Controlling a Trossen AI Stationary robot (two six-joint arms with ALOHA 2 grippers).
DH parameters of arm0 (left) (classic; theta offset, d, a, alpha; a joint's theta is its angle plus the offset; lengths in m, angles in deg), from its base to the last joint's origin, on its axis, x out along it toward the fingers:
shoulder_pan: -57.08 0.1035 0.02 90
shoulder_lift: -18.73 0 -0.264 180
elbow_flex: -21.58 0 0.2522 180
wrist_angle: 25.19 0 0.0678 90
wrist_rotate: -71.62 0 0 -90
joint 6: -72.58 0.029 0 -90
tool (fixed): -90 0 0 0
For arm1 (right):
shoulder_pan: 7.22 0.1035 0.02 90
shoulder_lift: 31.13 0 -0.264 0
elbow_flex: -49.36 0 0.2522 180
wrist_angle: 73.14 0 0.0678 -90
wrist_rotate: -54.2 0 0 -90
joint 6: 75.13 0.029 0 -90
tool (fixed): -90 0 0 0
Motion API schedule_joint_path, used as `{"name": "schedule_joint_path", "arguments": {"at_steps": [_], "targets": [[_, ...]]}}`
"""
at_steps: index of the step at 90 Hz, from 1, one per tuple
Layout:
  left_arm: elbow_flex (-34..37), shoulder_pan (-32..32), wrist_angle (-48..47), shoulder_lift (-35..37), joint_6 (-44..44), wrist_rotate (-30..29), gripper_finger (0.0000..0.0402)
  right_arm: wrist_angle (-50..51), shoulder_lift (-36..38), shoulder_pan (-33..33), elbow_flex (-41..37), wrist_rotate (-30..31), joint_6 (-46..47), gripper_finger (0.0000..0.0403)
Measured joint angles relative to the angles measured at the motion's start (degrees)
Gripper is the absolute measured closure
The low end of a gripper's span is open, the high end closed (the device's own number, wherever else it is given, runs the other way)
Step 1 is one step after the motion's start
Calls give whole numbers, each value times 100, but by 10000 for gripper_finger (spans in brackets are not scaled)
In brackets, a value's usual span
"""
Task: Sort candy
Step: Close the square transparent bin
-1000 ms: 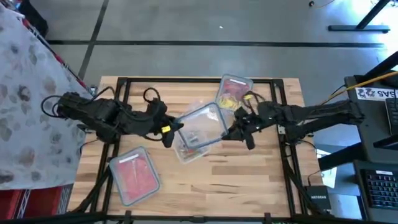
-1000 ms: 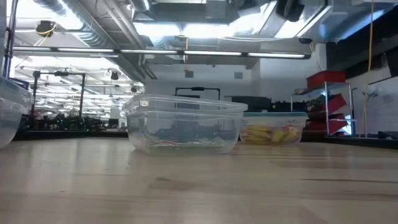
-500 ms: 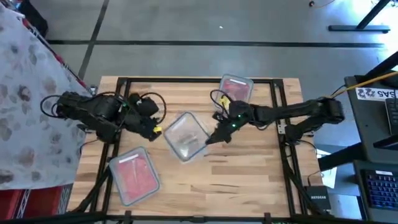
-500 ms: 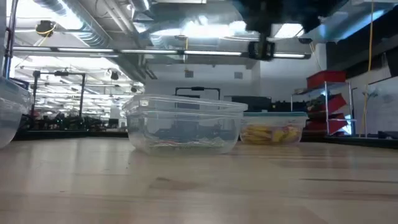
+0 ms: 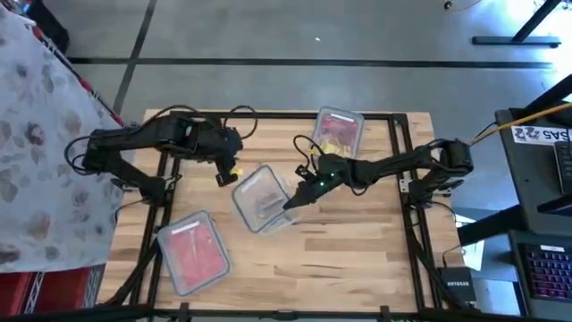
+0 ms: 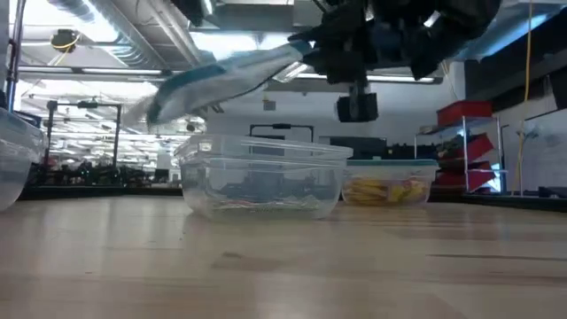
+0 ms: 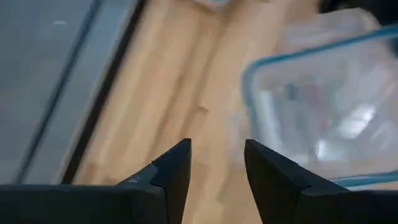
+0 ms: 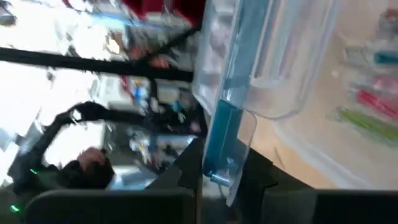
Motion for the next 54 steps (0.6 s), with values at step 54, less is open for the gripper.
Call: {"name": "schedule_joint_path", "arguments": {"at_steps": [54], "targets": [[772, 207, 1360, -22, 527, 1151, 268, -2199, 19, 30, -1666, 201, 533, 368]]}}
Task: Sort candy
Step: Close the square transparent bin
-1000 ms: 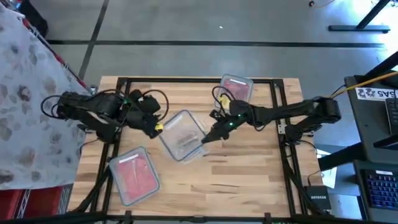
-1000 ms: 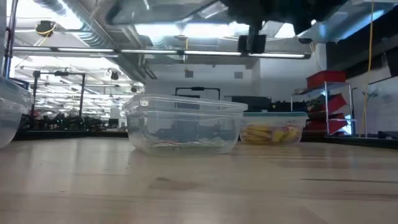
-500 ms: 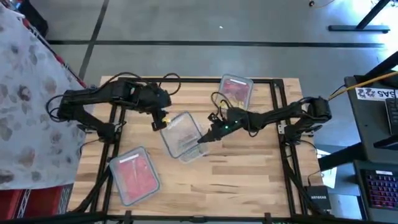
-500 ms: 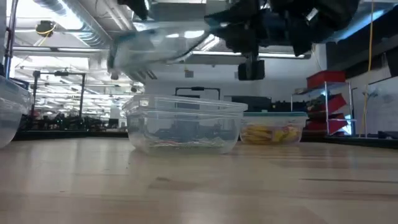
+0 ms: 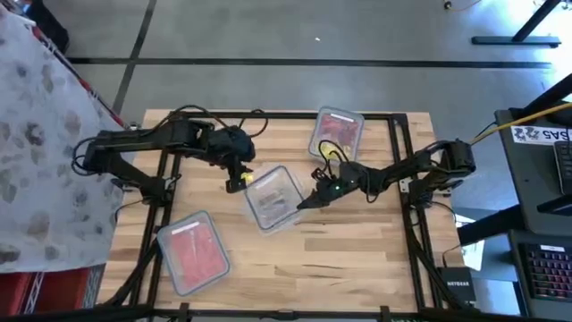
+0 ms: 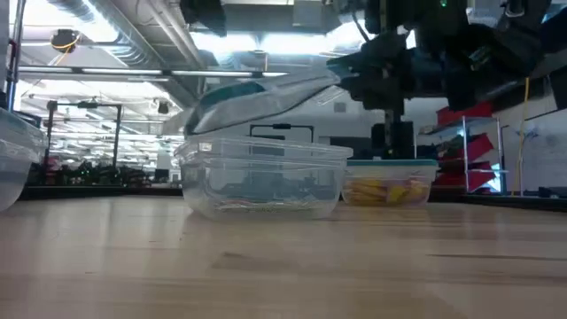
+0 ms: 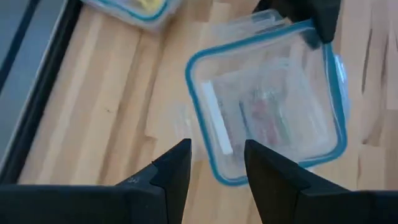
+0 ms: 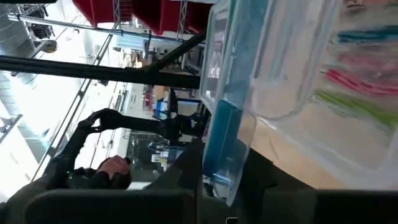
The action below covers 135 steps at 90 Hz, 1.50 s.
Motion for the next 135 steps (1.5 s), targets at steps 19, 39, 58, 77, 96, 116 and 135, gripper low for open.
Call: {"name": "schedule_joint_path", "arguments": {"at_steps": [19, 39, 58, 77, 96, 116, 135], "targets": [[420, -4, 237, -24, -245, 48, 268, -199, 2, 187, -35, -25, 142, 367], [828, 29, 550, -37, -315, 20, 268, -747, -432, 262, -37, 228, 152, 368], [1073, 29, 854, -36, -319, 40, 268, -1310, -1027, 258, -25, 429, 295, 367], [1122, 29, 957, -35, -328, 40, 268, -1470, -1185, 216, -24, 356, 279, 367], [1122, 29, 951, -35, -317, 41, 268, -1444, -1185, 20, -29, 285, 177, 364], [1122, 29, 946, -33, -281, 113, 268, -1339, -1178, -204, -29, -119, 158, 320], [1122, 29, 907, -33, -276, 123, 268, -1158, -1176, -190, -33, -397, 159, 277]]}}
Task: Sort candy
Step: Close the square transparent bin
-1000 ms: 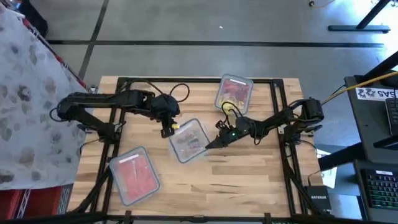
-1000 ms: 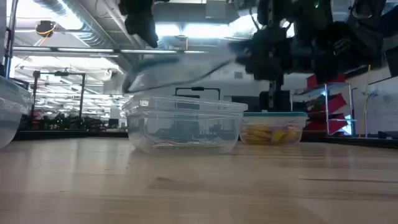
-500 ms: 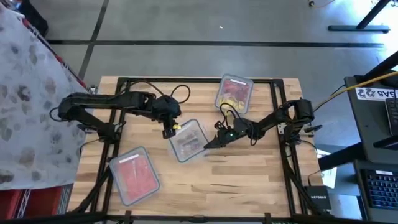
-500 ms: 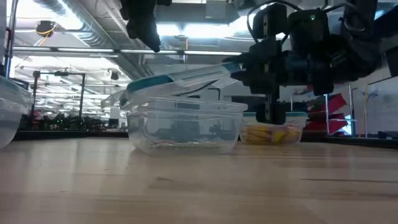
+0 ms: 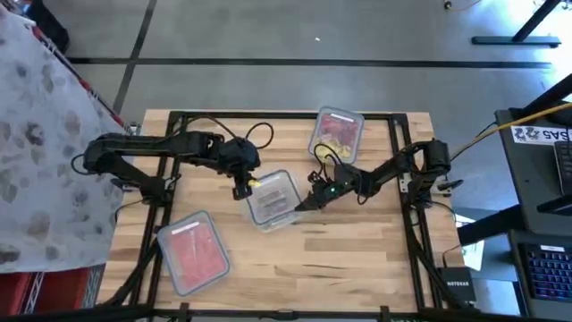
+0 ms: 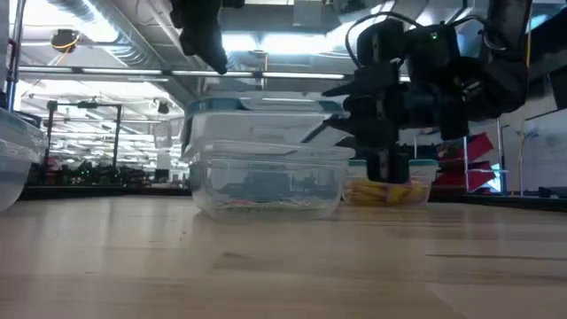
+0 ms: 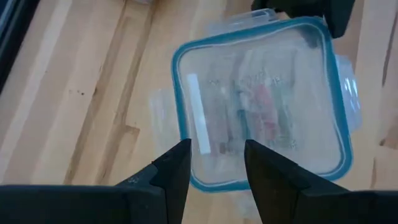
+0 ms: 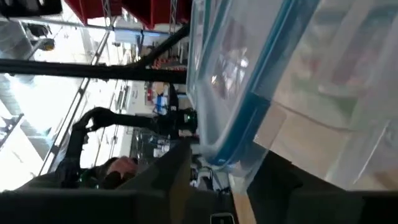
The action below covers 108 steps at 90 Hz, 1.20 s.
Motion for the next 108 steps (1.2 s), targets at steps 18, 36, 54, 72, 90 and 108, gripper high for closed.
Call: {"name": "schedule_joint_path", "arguments": {"at_steps": [18, 36, 54, 72, 90, 108], "targets": [[0, 0, 2, 0, -7, 0, 268, -6, 4, 0, 0, -359, -12, 259], [0, 0, -28, 0, -10, 0, 268, 66, 7, -2, 0, -805, -16, 258], [0, 74, -518, 20, -63, -2, 268, 570, 13, -2, 0, -1528, -2, 262], [132, 427, -656, 24, -205, 2, 268, 810, 13, -2, 0, -1837, -45, 276], [1161, 1045, -238, 22, -259, 445, 275, 1405, 338, 8, -2, -1585, -97, 296], [2226, 1585, 1052, 7, -319, 1117, 293, 3666, 785, 271, -7, -239, -401, 327]]}}
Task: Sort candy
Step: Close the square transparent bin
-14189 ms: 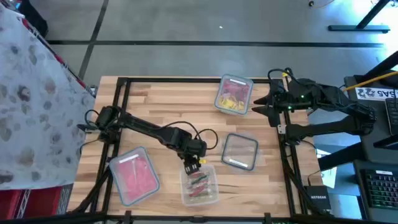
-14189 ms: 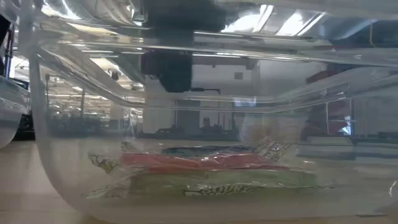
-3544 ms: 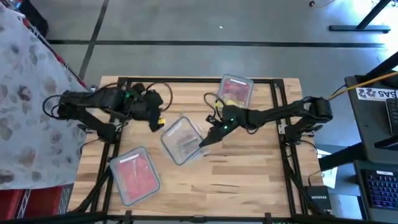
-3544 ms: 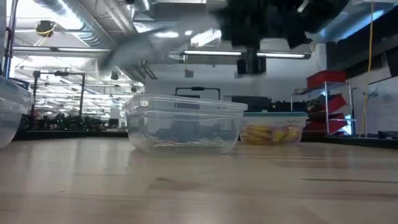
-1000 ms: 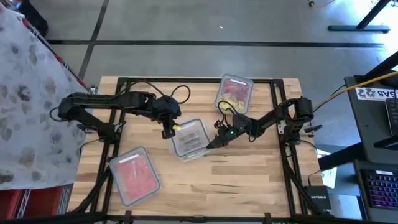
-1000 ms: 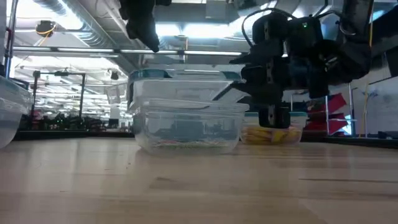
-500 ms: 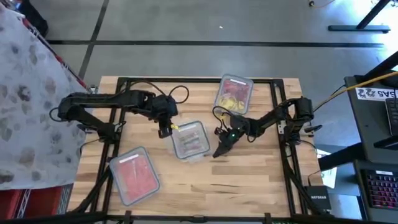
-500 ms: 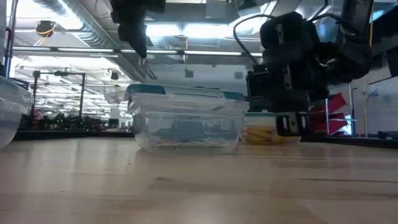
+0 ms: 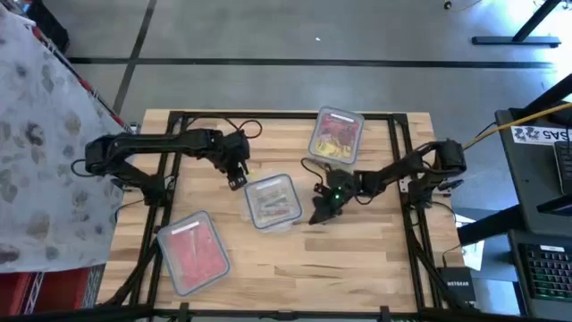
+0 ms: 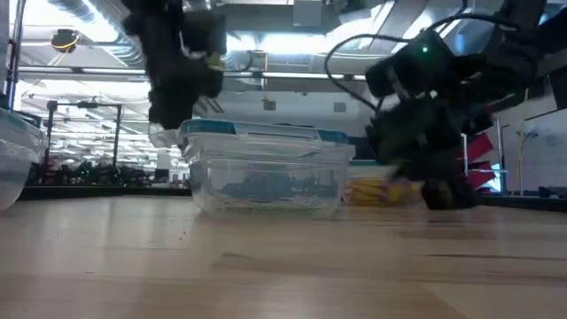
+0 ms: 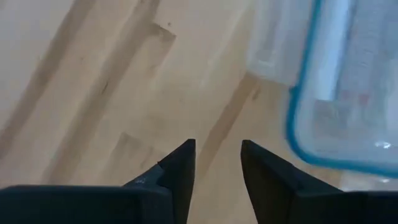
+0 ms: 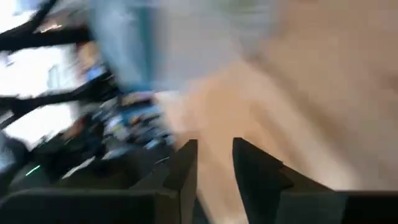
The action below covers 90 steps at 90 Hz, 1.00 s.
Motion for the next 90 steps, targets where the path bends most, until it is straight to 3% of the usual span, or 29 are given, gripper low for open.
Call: {"name": "schedule_joint_path", "arguments": {"at_steps": [10, 28, 48, 66, 90], "targets": [[354, 105, 282, 0, -24, 110, 304, 291, 48, 171, 1, 214, -67, 342], [716, 60, 829, 0, -60, 825, 308, 216, 43, 343, 122, 555, -26, 354], [758, -254, 1166, 0, -580, 1595, 308, 229, 43, 330, 272, 752, -51, 355], [762, -492, 366, -2, -293, 690, 308, 196, 43, 334, 273, 908, -53, 355], [762, -494, 1312, -2, -361, 724, 308, 883, 207, 334, 277, 1368, -207, 355]]}}
